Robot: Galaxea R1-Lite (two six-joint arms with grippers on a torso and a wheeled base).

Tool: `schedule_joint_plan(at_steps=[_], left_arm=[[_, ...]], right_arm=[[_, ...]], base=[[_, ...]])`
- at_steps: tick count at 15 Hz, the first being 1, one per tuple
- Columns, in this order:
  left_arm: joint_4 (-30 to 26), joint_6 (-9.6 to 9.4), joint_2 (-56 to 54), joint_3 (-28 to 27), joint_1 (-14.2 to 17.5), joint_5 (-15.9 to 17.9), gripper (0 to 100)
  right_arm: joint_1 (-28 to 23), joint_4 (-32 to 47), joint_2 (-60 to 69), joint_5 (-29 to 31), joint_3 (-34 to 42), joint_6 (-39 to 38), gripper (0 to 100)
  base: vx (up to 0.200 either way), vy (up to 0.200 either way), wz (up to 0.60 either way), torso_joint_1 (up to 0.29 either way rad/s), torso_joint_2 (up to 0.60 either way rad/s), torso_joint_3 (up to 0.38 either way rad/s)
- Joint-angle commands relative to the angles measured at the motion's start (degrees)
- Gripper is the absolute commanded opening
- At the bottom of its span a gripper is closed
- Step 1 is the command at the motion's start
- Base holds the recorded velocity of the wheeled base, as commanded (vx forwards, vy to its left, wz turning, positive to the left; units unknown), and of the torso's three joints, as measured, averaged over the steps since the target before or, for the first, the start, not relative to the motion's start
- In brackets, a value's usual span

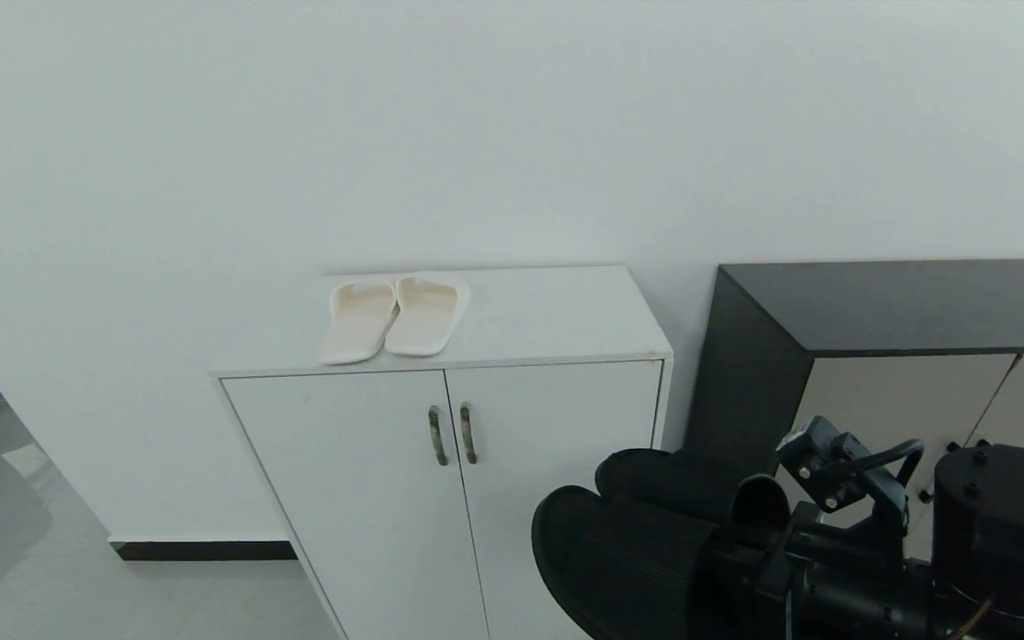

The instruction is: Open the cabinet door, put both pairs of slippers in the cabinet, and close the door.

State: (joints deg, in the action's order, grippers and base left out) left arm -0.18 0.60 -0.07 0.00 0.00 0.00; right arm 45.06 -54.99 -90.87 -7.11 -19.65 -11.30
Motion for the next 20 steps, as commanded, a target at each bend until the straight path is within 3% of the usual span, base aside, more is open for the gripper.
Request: schedule_joint_plan(at_steps=[1, 12, 16, 17, 18, 19, 20], left_arm=[[0.0, 0.02, 0.1, 0.0, 0.0, 0.0, 100], [-0.2, -0.07, 0.8, -0.1, 0.0, 0.1, 100], [0.0, -1.92, 4.6, -0.6, 0.2, -0.6, 100], [0.1, -1.48, 4.9, -2.1, 0.2, -0.6, 100], [0.2, 4.94, 9.3, -12.9, 0.0, -0.5, 100], [0.2, 5.99, 14.4, -17.8, -0.6, 1.2, 100], [0.5, 4.5, 18.8, -19.6, -1.6, 4.7, 100]], right_arm=[[0.0, 0.0, -0.1, 0.0, 0.0, 0.1, 0], [0.1, 0.0, -0.2, 0.0, 0.4, 0.8, 0], [0.4, 0.0, -0.1, 0.0, 0.5, 1.7, 0], [0.4, 0.0, -0.1, 0.0, 0.7, 1.8, 0], [0.4, 0.0, -0.1, 0.0, 0.8, 1.9, 0], [0.4, 0.0, -0.1, 0.0, 0.8, 1.9, 0], [0.4, 0.0, -0.1, 0.0, 0.9, 1.9, 0]], base=[[0.0, 0.0, 0.0, -0.237, 0.53, 0.286], [0.0, 0.0, 0.0, -0.215, 0.51, 0.286], [0.0, 0.0, 0.0, -0.179, 0.47, 0.287], [0.0, 0.0, 0.0, -0.163, 0.46, 0.29], [0.0, 0.0, 0.0, -0.154, 0.48, 0.3], [0.0, 0.0, 0.0, -0.163, 0.47, 0.3], [0.0, 0.0, 0.0, -0.134, 0.45, 0.32]])
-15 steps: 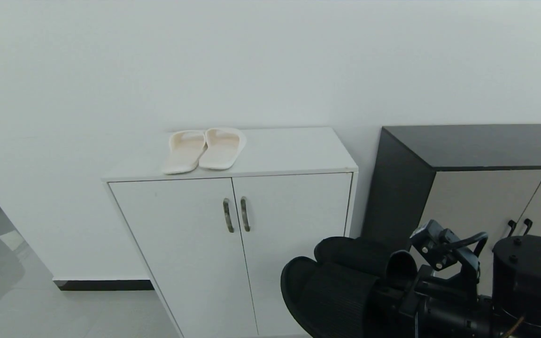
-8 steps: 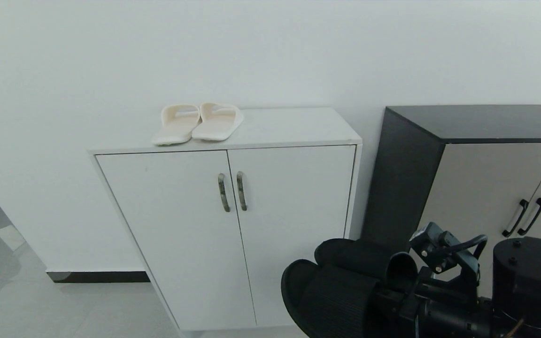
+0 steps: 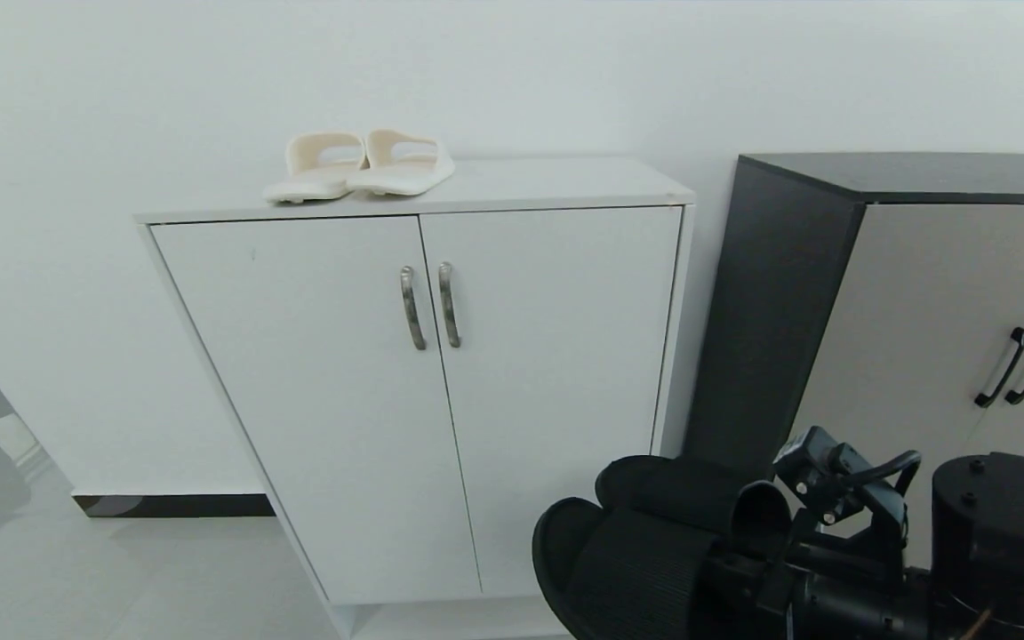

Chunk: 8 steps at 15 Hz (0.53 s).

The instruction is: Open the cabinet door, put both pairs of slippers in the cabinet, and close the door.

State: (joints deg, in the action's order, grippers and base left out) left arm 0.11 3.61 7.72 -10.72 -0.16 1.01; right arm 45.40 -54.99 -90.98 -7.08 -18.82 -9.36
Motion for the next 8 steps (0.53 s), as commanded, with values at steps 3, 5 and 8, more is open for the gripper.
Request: schedule_joint_plan(at_steps=[3, 5, 8], left_arm=[[8.8, -0.09, 28.1, -13.9, -3.0, 19.8, 100], [19.1, -0.09, 40.1, -16.5, -3.2, 25.5, 100], [28.6, 0.7, 54.9, -21.8, -6.4, 30.4, 100]], right_arm=[[0.0, -0.3, 0.4, 0.0, 0.3, 0.0, 0], [0.2, -2.3, 0.2, -0.3, 1.0, 0.0, 0], [0.4, -4.2, 0.0, -2.0, 1.9, 0.1, 0]], base=[[0.0, 0.0, 0.0, -0.123, 0.44, 0.32], [0.0, 0.0, 0.0, -0.058, 0.22, 0.151], [0.0, 0.0, 0.0, -0.011, 0.05, 0.029]])
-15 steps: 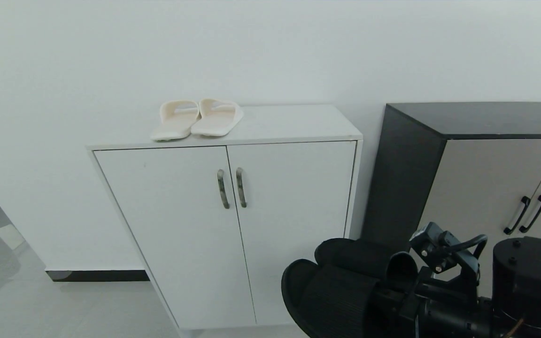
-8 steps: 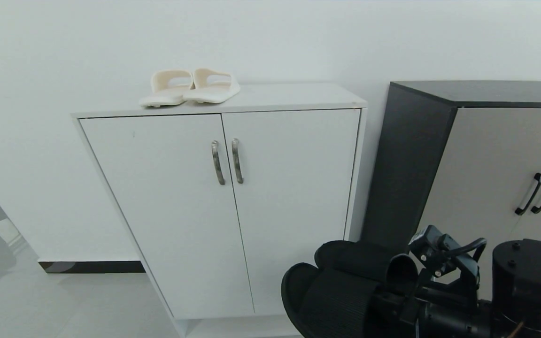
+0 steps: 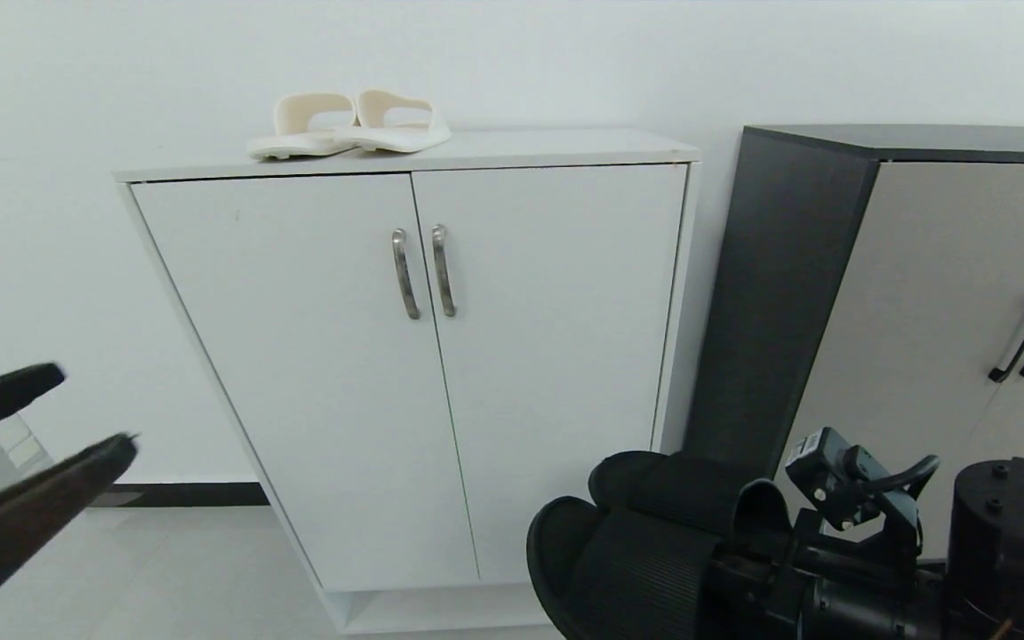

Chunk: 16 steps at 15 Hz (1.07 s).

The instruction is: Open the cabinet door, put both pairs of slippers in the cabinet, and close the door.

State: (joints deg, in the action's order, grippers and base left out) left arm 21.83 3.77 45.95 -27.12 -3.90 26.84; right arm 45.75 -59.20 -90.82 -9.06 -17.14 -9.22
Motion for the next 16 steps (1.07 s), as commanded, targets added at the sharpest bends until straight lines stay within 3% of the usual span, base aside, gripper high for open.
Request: schedule_joint_plan(at_steps=[1, 3, 4, 6, 9, 11, 16], left_arm=[[8.3, 2.21, 19.4, -7.5, -5.5, 5.4, 100], [8.9, 13.02, 23.0, -13.4, -11.9, 8.1, 100], [9.9, 17.5, 25.0, -16.0, -13.1, 10.2, 100], [14.8, 20.93, 29.6, -18.5, -13.5, 13.9, 100], [24.4, 20.49, 38.8, -18.9, -13.4, 13.4, 100], [25.3, 20.49, 41.3, -19.2, -13.4, 11.1, 100], [25.1, 20.67, 44.1, -21.7, -10.8, 11.0, 100]], right_arm=[[0.0, 0.0, -0.1, 0.0, 0.3, 0.0, 0], [0.0, 0.0, -0.2, 0.0, 0.2, 0.0, 0], [0.0, 0.0, -0.2, 0.0, 0.3, 0.0, 0], [0.0, 0.0, -0.7, 0.0, 0.2, 0.0, 0], [0.0, 0.0, -1.1, 0.0, 0.1, 0.0, 0], [0.0, 0.0, -1.4, 0.0, 0.1, 0.0, 0], [0.0, -0.2, -2.4, 0.0, 0.0, 0.0, 0]], base=[[0.0, 0.0, 0.0, 0.0, 0.0, 0.0], [0.0, 0.0, 0.0, 0.0, 0.0, 0.0], [0.0, 0.0, 0.0, 0.0, 0.0, 0.0], [0.0, 0.0, 0.0, 0.0, 0.0, 0.0], [0.0, 0.0, 0.0, 0.0, 0.0, 0.0], [0.0, 0.0, 0.0, 0.0, 0.0, 0.0], [0.0, 0.0, 0.0, 0.0, 0.0, 0.0]])
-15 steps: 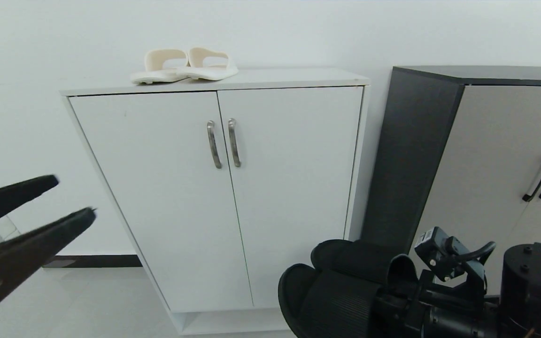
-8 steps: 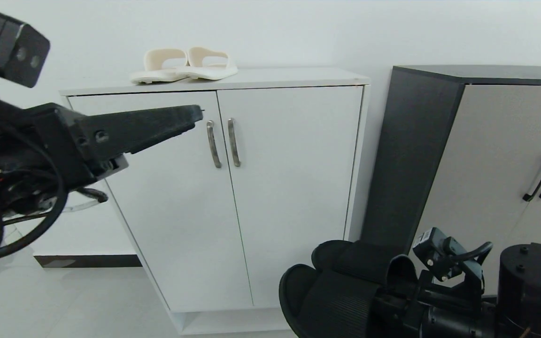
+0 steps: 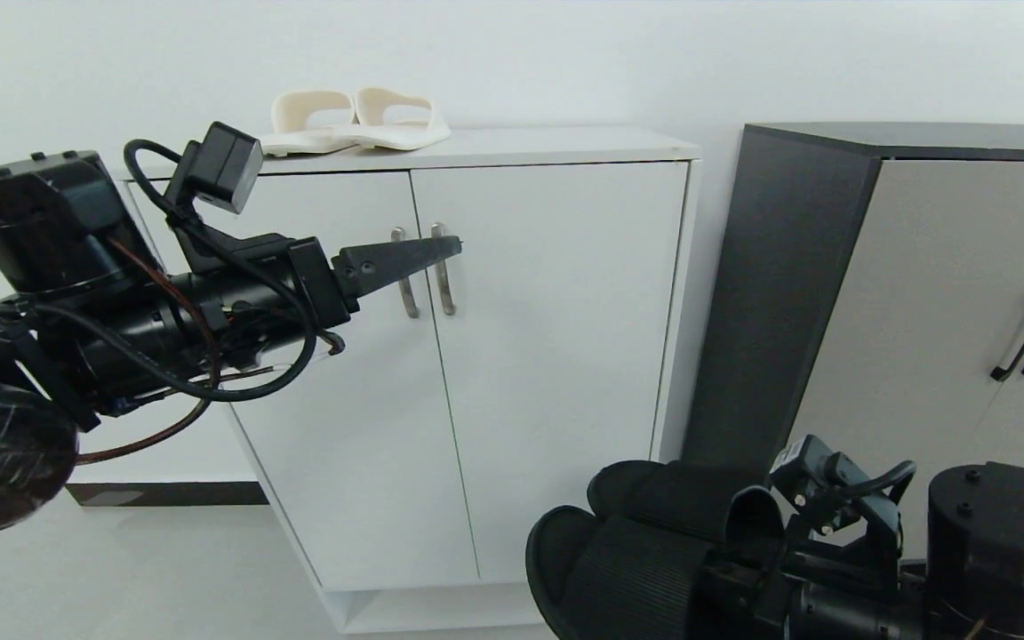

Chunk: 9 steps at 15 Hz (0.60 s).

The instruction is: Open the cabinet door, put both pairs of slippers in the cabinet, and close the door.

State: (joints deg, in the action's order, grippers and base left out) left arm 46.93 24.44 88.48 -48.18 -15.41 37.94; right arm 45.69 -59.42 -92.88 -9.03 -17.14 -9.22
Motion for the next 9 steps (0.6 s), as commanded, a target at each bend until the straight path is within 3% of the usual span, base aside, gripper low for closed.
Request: schedule_joint_plan(at_steps=[1, 3, 9], left_arm=[[0.0, -0.01, 2.8, -1.7, 2.6, -0.1, 100], [0.0, -0.01, 4.5, -2.7, 4.6, -0.2, 100], [0.1, -0.27, 9.5, -5.3, 4.6, -3.0, 100]], right_arm=[[0.0, -0.1, -0.5, 0.0, 0.0, 0.0, 0], [0.0, -0.1, -0.5, 0.0, 0.0, 0.0, 0], [0.0, -0.1, -1.0, 0.0, 0.0, 0.0, 0]], base=[[0.0, 0.0, 0.0, 0.0, 0.0, 0.0], [0.0, 0.0, 0.0, 0.0, 0.0, 0.0], [0.0, 0.0, 0.0, 0.0, 0.0, 0.0]])
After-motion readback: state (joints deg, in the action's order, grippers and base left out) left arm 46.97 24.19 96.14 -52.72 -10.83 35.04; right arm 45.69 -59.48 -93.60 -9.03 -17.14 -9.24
